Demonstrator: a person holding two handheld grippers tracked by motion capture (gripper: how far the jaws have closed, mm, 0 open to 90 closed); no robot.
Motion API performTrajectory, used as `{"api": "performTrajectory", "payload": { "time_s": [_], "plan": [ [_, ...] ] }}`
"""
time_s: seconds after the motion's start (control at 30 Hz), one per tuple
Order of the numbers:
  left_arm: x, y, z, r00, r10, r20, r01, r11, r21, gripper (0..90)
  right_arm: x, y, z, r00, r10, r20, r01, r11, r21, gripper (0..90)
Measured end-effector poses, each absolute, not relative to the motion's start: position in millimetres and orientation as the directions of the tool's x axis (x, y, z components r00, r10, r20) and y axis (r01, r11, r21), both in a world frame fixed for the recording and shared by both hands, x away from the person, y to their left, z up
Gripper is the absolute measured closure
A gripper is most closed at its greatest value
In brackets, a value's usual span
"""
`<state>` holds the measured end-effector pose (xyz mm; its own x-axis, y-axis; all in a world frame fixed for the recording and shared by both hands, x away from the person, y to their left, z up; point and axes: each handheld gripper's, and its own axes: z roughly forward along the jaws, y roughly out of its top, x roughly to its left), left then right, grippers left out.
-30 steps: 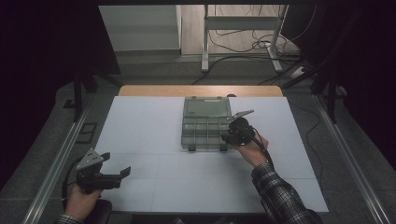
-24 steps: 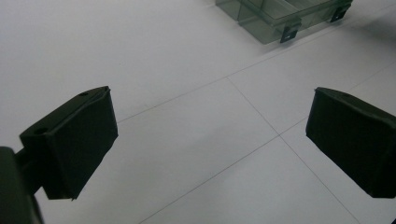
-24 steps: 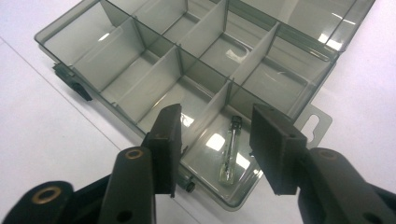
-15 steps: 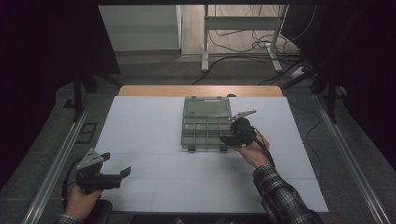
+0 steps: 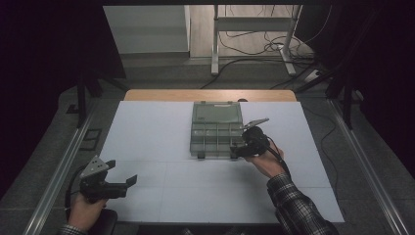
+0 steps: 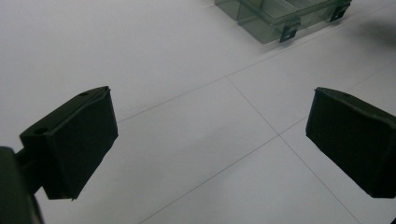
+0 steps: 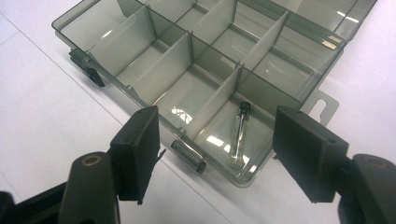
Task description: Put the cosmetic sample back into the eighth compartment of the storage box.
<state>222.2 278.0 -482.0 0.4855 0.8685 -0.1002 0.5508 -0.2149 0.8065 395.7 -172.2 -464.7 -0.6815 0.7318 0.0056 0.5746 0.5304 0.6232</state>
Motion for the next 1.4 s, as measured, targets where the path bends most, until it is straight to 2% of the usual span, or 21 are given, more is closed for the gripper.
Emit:
{"api": "performTrajectory", "payload": {
  "time_s": [0.7, 1.07, 1.4],
  "plan": [
    [222.2, 277.9, -482.0, 0.486, 0.868, -0.101, 0.551, -0.215, 0.807, 2.7, 383.9, -175.5, -462.1, -0.706, 0.708, 0.011, 0.567, 0.555, 0.609, 19.3],
    [222.2, 277.9, -481.9, 0.487, 0.868, -0.101, 0.551, -0.215, 0.807, 2.7, 379.0, -183.1, -460.5, -0.703, 0.711, 0.009, 0.569, 0.555, 0.606, 10.3],
    [222.3, 278.0, -482.0, 0.485, 0.868, -0.102, 0.551, -0.213, 0.807, 2.6, 372.8, -189.1, -460.9, -0.701, 0.713, 0.008, 0.571, 0.555, 0.605, 6.5]
  ]
}}
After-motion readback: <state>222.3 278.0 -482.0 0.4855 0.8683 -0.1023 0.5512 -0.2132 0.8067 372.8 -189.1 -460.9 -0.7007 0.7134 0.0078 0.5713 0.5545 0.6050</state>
